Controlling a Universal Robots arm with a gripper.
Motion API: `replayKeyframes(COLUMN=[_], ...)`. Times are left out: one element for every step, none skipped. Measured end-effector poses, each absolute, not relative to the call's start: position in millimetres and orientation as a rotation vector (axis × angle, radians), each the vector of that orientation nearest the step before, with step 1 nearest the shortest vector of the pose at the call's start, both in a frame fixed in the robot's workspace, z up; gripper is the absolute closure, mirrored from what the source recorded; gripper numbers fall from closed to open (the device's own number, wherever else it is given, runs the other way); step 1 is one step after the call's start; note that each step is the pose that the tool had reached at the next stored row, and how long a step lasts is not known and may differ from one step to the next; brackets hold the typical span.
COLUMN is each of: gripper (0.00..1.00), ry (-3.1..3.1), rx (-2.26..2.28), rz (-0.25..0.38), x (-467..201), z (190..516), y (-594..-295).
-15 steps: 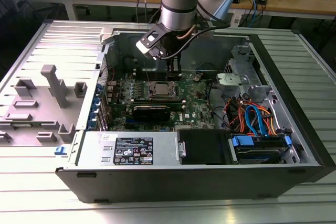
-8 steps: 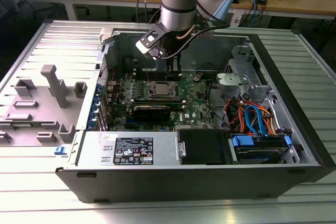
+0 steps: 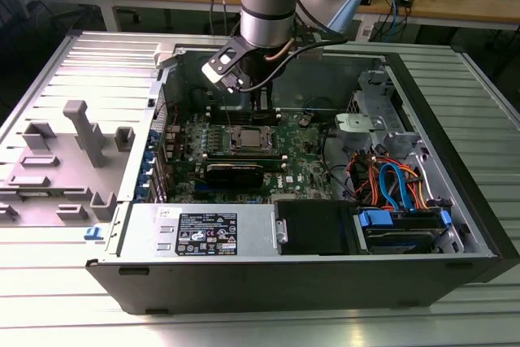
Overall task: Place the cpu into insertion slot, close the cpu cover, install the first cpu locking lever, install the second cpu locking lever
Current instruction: 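Close the cpu cover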
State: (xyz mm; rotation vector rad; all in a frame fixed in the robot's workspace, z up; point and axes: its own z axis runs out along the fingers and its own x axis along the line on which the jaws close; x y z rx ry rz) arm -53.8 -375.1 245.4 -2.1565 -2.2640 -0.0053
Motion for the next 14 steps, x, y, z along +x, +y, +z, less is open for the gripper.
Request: replayKeyframes(gripper=[0.89, 0.89, 0.89, 0.89, 0.89, 0.89, 0.89, 0.89, 0.89, 0.89, 0.89, 0.89, 0.89, 0.89], ry=[-2.262, -2.261, -2.258, -2.254, -2.250, -2.240, -2.235, -2.234, -2.234, -2.234, -2.234, -2.234, -2.234, -2.234], rx=[-2.158, -2.160, -2.163, -2.167, -2.172, -2.181, -2.187, -2.188, -2.188, -2.187, -2.187, -2.187, -2.187, -2.187], rz=[-0.005, -0.005, -0.005, -0.005, -0.005, -0.005, -0.006, -0.005, -0.005, -0.005, -0.006, -0.006, -0.006, -0.005], x=[-57, -58, -59, -60, -61, -61, -62, -63, -64, -65, -66, -67, -68, -68], z=[245, 245, 244, 244, 243, 242, 240, 240, 239, 239, 238, 238, 238, 238], y=[-375, -375, -375, -375, -375, -375, -375, -375, -375, -375, -375, -375, -375, -375])
